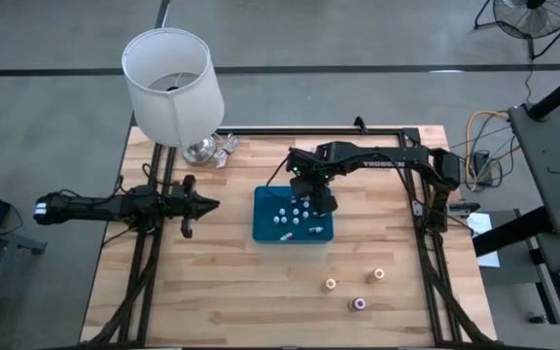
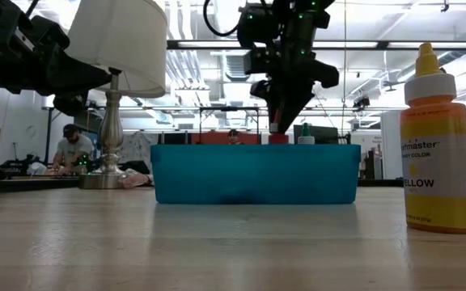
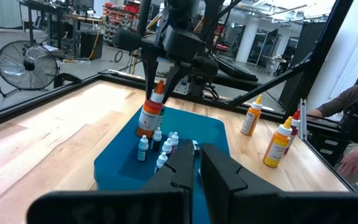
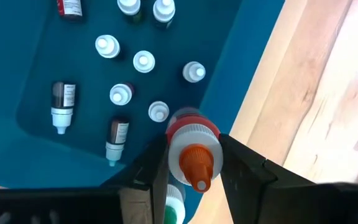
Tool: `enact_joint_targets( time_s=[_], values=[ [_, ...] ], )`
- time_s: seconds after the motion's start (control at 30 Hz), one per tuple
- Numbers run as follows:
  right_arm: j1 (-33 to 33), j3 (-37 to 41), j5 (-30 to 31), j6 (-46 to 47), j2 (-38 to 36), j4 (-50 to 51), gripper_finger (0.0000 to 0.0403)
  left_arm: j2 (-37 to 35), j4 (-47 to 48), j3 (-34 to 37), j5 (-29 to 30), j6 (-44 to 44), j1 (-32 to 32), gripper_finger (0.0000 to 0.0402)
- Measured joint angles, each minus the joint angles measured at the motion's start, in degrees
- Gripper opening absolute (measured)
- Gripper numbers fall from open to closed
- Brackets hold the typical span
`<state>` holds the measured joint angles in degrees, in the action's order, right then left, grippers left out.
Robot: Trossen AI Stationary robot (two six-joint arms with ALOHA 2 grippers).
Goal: Pick & Place food coloring
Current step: Put the large orange food coloring bottle into the blue bin
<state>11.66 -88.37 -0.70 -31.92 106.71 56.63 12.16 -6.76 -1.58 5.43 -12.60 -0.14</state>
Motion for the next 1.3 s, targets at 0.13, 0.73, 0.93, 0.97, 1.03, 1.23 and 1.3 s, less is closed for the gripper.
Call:
enact_joint_targets(
  time_s=[0.13, 0.73, 0.93, 0.97, 1.03, 1.23, 1.3],
  values=[
    [0.3, 0.5, 0.0, -0.2, 0.0, -0.5, 0.0107, 0.0, 0.0, 0.0, 0.0, 0.0, 0.0, 0.0002],
    [1.0, 1.7, -2.4, 0.0, 0.0, -2.0, 0.0107, 0.0, 0.0, 0.0, 0.0, 0.0, 0.0, 0.0002],
    [1.2, 2.9, -2.5, 0.2, 0.0, -2.6, 0.0107, 0.0, 0.0, 0.0, 0.0, 0.0, 0.0, 0.0002],
    [1.2, 3.2, -2.5, 0.3, 0.0, -3.2, 0.0107, 0.0, 0.0, 0.0, 0.0, 0.0, 0.0, 0.0002],
    [1.1, 3.7, -2.5, 0.3, 0.0, -4.0, 0.0107, 0.0, 0.0, 0.0, 0.0, 0.0, 0.0, 0.0002],
    [1.3, 4.6, -2.5, 0.4, 0.0, -5.0, 0.0107, 0.0, 0.0, 0.0, 0.0, 0.0, 0.0, 0.0002],
    [1.4, 5.0, -2.5, 0.4, -0.1, -5.0, 0.0107, 0.0, 0.0, 0.0, 0.0, 0.0, 0.0, 0.0002]
  ],
)
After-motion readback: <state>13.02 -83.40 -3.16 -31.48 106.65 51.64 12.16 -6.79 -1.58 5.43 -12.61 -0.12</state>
